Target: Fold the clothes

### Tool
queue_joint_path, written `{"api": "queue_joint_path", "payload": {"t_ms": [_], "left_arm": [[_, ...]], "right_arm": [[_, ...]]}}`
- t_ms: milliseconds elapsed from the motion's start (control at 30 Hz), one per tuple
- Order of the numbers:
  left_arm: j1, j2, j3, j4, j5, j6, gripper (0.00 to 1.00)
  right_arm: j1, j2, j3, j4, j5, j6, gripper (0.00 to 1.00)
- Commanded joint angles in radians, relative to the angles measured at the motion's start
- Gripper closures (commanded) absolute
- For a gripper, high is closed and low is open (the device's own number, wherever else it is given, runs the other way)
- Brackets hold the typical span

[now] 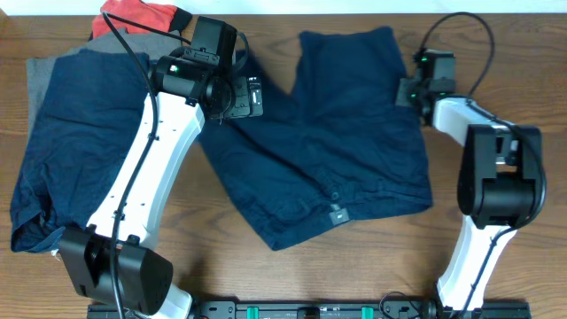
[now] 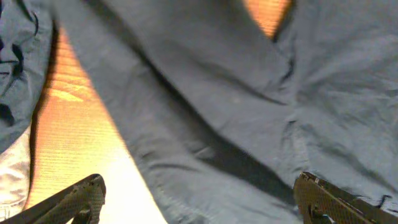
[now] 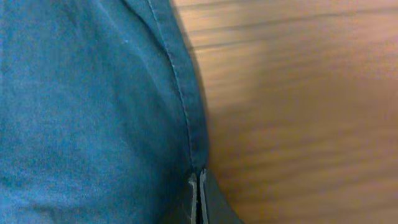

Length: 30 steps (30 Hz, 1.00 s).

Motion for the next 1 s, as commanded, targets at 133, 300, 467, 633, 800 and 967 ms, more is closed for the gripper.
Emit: {"api": "queue_joint_path", "payload": {"t_ms": [133, 300, 467, 633, 800, 967], "left_arm": [[-0.002, 0.01, -0.014, 0.016, 0.0, 0.002, 0.02], [-0.003, 0.026, -0.014, 0.016, 0.0, 0.002, 0.02], [-0.007, 0.064, -0.014, 0.016, 0.0, 0.002, 0.02], [-0.016, 0.115, -0.014, 0.016, 0.0, 0.003, 0.02], [-0.02, 0.145, -0.014, 0.005, 0.0, 0.027, 0.02], [-0.022, 0.114, 0.0, -0.032, 0.019, 0.127, 0.02]], "right_arm": [[-0.129, -0.009, 0.006, -0.127, 0.01, 0.04, 0.99], [-0.195, -0.056, 0.006, -0.225, 0.01, 0.102, 0.99], [-0.229, -0.089, 0.006, -0.338, 0.01, 0.163, 0.99], [-0.237, -0.117, 0.006, -0.409, 0.009, 0.178, 0.96], [-0.237, -0.199, 0.006, -0.425, -0.061, 0.104, 0.42], [-0.236, -0.345, 0.006, -0.492, -0.1, 0.047, 0.17]]}}
